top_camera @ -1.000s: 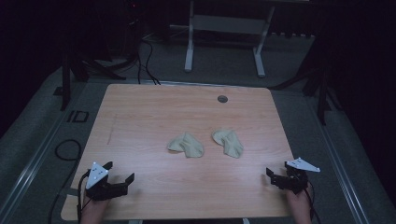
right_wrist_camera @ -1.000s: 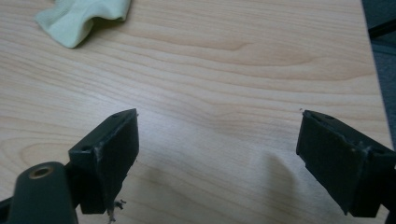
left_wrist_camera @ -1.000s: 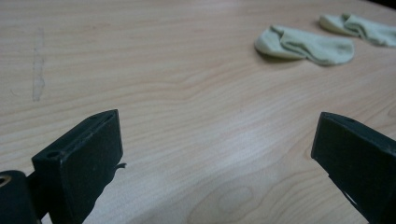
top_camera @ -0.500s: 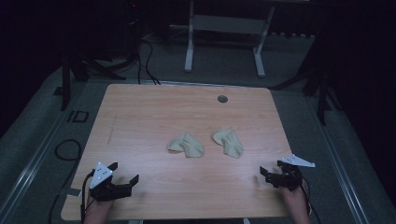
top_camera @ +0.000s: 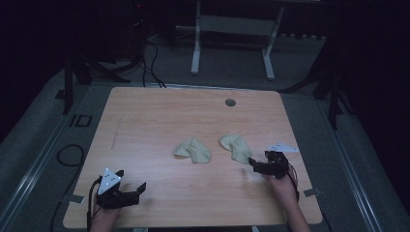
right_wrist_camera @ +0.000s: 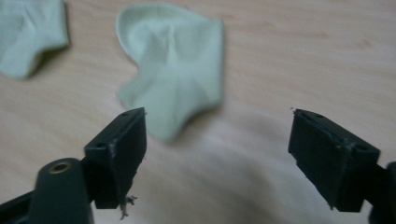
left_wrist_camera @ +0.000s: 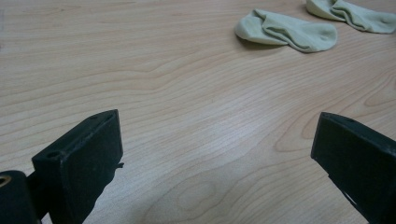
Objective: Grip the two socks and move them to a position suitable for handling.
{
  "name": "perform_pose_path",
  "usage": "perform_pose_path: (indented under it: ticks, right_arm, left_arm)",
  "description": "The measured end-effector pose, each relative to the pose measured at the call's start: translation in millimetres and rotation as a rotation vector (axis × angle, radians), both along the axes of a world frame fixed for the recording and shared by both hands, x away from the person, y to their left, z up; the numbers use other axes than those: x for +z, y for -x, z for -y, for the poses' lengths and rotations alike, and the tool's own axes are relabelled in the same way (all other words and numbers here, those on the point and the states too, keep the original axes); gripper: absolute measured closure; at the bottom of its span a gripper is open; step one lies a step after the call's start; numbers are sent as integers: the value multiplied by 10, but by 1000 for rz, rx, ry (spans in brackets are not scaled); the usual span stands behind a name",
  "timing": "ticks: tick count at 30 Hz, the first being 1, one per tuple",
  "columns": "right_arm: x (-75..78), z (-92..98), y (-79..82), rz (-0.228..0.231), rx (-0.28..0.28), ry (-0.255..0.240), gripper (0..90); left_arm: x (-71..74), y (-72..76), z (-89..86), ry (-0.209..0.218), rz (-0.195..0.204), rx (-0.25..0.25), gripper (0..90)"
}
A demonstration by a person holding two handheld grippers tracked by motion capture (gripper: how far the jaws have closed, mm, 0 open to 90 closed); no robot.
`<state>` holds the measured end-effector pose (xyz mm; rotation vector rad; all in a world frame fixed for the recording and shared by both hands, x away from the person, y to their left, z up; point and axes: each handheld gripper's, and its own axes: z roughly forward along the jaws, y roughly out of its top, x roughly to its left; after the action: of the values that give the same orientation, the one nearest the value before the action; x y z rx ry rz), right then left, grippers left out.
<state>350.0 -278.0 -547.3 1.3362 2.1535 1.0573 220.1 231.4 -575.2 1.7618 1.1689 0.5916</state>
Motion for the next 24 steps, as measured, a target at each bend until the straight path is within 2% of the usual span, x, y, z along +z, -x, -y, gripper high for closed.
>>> perform_pose_path:
  ticks: [4, 6, 10, 12, 15, 17, 24]
  right_arm:
    - [-6, -124, -136, -13, 1, 3, 201]
    - [-1, -245, -252, -21, 6, 20, 226]
    - [33, -411, -402, -28, 14, 17, 233]
    - [47, -490, -478, -24, 11, 28, 233]
    - [51, -579, -591, -31, -3, 22, 234]
    - [39, -638, -648, -36, -11, 28, 269]
    - [-115, -817, -729, -63, -6, 94, 284]
  left_arm:
    - [-8, -10, -20, -2, -1, 7, 19]
    - [-10, -12, -31, 2, -3, 10, 20]
    - [-15, -15, -31, 5, 0, 2, 20]
    - [-19, -13, -21, -21, 7, -6, 19]
    - [-26, -15, -14, -26, 6, -6, 19]
    - [-25, -19, -17, -24, 6, -5, 19]
    - [-29, -18, -31, -8, 3, -10, 20]
